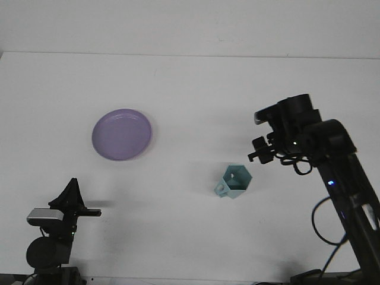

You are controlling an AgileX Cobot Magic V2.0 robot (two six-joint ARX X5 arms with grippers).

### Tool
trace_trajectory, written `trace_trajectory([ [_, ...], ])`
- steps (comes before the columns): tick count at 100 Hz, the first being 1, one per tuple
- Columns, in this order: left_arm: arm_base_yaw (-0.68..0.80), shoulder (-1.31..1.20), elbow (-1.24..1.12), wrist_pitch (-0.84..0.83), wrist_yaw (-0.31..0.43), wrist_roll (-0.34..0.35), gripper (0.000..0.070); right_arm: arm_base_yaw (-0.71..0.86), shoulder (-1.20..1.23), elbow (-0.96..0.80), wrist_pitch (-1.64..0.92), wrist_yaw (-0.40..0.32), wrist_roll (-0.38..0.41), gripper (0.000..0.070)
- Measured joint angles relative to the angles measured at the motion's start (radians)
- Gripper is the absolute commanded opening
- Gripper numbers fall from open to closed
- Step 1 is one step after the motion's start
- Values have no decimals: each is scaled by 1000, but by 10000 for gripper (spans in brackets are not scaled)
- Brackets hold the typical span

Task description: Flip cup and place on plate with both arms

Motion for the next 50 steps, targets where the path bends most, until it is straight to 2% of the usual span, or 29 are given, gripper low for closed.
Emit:
trace_trajectory([
  [7,0,0,0,18,3,-32,12,-32,-75,-32,86,-14,0,0],
  [24,0,0,0,26,4,-145,12,-85,-305,-258,329,-21,8,0],
  [50,0,0,2,12,21,-316,12,-137,-702,-792,712,-21,30,0],
])
